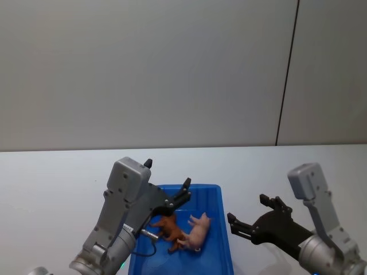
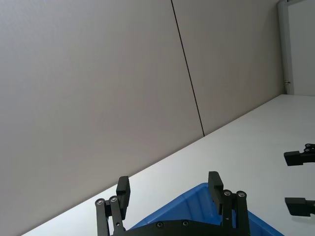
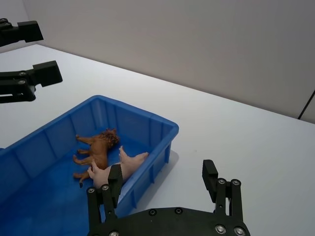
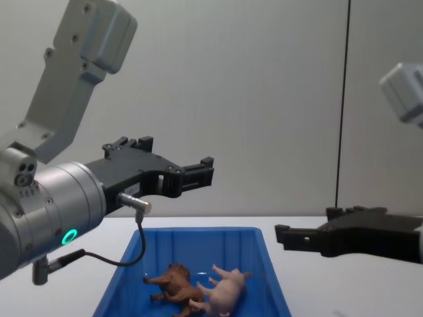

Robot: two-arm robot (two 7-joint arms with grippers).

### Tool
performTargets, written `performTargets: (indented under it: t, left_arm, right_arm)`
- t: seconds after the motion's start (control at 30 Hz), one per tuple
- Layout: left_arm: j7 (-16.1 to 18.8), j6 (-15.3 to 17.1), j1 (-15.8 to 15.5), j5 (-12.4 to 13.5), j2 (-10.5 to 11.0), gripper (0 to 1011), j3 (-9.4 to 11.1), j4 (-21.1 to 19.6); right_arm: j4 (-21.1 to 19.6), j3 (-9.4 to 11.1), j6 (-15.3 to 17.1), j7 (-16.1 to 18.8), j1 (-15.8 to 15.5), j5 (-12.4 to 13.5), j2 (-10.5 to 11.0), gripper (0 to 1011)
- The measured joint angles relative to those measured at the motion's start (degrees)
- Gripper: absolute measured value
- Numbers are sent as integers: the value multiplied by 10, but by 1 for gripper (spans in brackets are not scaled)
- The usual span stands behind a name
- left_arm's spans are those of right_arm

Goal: Pick up the two dolls from the table and place them into the box.

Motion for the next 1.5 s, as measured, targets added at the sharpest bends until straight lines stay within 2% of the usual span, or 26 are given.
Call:
performTargets:
  t: [0.33, 0.63, 0.87, 1.1, 1.3, 1.5]
  left_arm:
    - [3, 5, 2, 3, 1, 1002, -1, -3]
    - [35, 37, 20, 2, 13, 1002, -6, -23]
    - [74, 67, 46, -16, 32, 1002, -13, -49]
    - [118, 94, 82, -41, 59, 1002, -23, -78]
    - [136, 107, 105, -57, 76, 1002, -30, -91]
    - [140, 115, 120, -66, 88, 1002, -35, -94]
  right_arm:
    - [-10, 8, -11, -4, -16, 9, 16, 1001]
    - [-14, 11, -16, -5, -23, 13, 22, 1001]
    - [-16, 13, -18, -6, -26, 15, 25, 1001]
    - [-17, 13, -19, -6, -27, 15, 26, 1001]
    - [-17, 14, -19, -6, -28, 16, 27, 1001]
    - [-18, 14, -19, -6, -29, 16, 27, 1001]
